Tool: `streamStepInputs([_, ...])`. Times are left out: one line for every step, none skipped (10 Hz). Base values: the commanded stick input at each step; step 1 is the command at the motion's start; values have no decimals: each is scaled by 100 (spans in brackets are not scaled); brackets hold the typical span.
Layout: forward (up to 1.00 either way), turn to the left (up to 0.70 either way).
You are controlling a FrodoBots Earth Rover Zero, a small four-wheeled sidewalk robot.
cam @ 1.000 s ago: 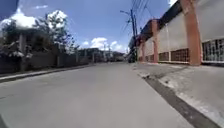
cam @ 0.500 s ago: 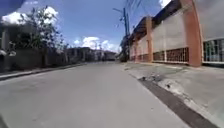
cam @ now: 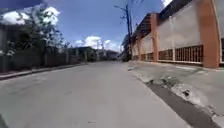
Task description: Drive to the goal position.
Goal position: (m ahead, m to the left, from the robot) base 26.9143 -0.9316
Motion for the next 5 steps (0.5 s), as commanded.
streamStepInputs([85, 0])
streamStepInputs([85, -4])
streamStepInputs([85, -13])
streamStepInputs([85, -26])
streamStepInputs([85, -34])
